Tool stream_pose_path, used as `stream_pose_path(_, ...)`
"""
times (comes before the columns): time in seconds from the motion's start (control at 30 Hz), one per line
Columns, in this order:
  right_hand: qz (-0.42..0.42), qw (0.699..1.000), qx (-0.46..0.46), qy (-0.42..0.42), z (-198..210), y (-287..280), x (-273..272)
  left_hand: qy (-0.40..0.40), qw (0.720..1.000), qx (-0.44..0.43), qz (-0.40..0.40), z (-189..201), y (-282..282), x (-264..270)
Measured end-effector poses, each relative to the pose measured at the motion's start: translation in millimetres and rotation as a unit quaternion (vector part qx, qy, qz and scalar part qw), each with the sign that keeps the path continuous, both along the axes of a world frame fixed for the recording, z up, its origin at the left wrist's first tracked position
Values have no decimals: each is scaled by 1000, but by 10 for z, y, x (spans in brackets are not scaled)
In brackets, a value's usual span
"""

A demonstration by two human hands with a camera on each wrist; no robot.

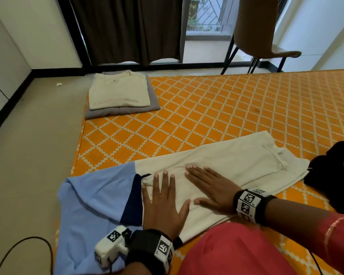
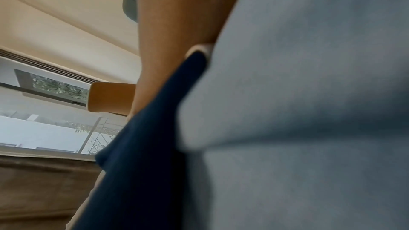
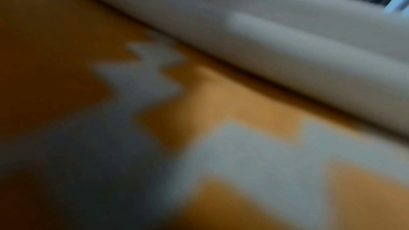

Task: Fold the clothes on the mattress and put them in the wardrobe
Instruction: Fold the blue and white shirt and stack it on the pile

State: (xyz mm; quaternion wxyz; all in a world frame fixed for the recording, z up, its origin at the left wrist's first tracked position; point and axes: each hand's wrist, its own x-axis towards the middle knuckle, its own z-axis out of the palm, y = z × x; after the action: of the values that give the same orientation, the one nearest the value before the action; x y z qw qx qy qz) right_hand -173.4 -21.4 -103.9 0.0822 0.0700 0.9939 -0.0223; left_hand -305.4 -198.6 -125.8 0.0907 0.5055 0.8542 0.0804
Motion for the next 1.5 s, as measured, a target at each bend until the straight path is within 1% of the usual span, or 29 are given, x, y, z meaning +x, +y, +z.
stream_pose_path(0.2,-56,998,-24,-21,30,458,303,30,999,11,5,-79,2,4)
stream_pose_path(0.53,-174,983,-24,-58,18,1223,998,54,998,15,-1,-148,-17,19)
stream_pose_path(0.7,-216,973,-2,-81,46,1543,1242,59,998,16,-2,-145,-21,20)
stream_pose_path(0.93,-253,964,39,-70,-26,1622,1341,60,998,23,-5,-120,-36,29)
stream_pose_path(1.1,-319,942,85,-67,24,1639,1393,50,999,9,-6,-78,-20,32)
stream_pose_path(1.23,-347,924,112,-114,118,1595,1327,22,1000,-14,-6,8,-3,51)
stream_pose_path(1.3,-360,918,102,-131,202,1587,1303,10,1000,-18,-7,61,-3,46)
stream_pose_path(1.33,-373,916,85,-119,260,1602,1289,5,1000,-6,3,107,10,23)
stream_pose_path(1.37,-394,913,64,-85,332,1625,1276,0,1000,12,26,161,31,-19)
stream_pose_path(1.4,-417,908,43,-28,404,1654,1276,-13,998,30,59,224,59,-75)
stream_pose_path(1.47,-453,886,23,94,487,1770,1295,-36,986,80,145,354,117,-201)
stream_pose_path(1.5,-469,876,15,111,513,1822,1284,-42,979,98,177,388,147,-265)
